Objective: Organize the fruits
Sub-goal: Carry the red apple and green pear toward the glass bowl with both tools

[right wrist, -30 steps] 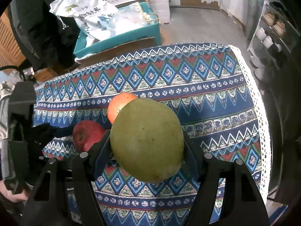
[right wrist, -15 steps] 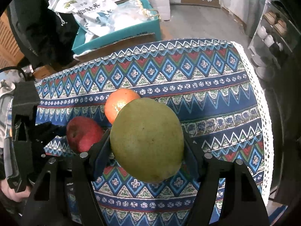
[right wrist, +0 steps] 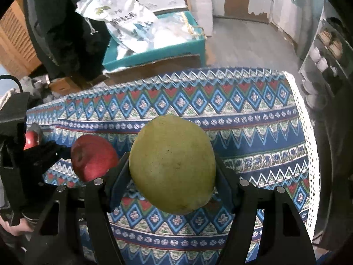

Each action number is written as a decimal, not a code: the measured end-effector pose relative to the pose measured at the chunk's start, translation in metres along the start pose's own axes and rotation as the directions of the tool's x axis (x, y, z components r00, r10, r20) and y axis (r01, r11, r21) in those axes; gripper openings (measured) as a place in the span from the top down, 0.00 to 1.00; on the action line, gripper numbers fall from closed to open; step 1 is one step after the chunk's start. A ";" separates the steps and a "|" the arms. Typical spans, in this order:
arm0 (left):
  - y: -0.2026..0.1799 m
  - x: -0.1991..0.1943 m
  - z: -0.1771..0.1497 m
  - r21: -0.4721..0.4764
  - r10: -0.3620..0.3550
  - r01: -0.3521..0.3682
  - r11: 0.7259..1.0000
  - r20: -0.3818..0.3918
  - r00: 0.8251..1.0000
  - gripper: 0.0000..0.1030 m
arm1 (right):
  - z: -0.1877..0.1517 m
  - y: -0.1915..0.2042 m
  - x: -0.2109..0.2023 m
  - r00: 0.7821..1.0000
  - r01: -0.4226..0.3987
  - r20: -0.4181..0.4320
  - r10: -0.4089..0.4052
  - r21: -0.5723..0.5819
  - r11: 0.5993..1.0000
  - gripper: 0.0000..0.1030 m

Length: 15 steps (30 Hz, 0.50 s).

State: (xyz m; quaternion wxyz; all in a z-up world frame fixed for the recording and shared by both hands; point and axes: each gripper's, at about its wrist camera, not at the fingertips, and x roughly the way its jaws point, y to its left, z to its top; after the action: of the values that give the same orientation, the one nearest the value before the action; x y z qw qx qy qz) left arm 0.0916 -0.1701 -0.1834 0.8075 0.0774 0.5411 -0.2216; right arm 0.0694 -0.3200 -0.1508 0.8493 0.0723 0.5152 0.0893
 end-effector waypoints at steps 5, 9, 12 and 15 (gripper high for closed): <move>0.005 -0.023 0.004 -0.010 0.013 -0.013 1.000 0.042 0.999 0.27 | 0.006 0.016 -0.015 0.999 -0.014 0.032 0.015 -0.028 0.999 0.31; 0.011 -0.043 0.004 -0.018 0.016 -0.015 1.000 0.077 0.997 0.27 | 0.008 0.027 -0.025 0.998 -0.024 0.055 0.026 -0.048 0.999 0.31; 0.014 -0.058 0.003 -0.019 0.013 -0.012 1.000 0.097 0.995 0.27 | 0.011 0.036 -0.031 0.997 -0.032 0.070 0.036 -0.064 0.997 0.31; 0.019 -0.072 -0.001 -0.016 0.025 -0.023 1.000 0.118 0.993 0.27 | 0.012 0.046 -0.036 0.996 -0.038 0.078 0.044 -0.082 0.996 0.31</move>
State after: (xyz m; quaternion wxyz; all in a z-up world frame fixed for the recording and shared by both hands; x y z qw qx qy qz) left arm 0.0761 -0.1332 -0.1208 0.8414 0.0646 0.4929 -0.2122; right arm 0.0608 -0.2838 -0.1046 0.8694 0.0521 0.4753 0.1243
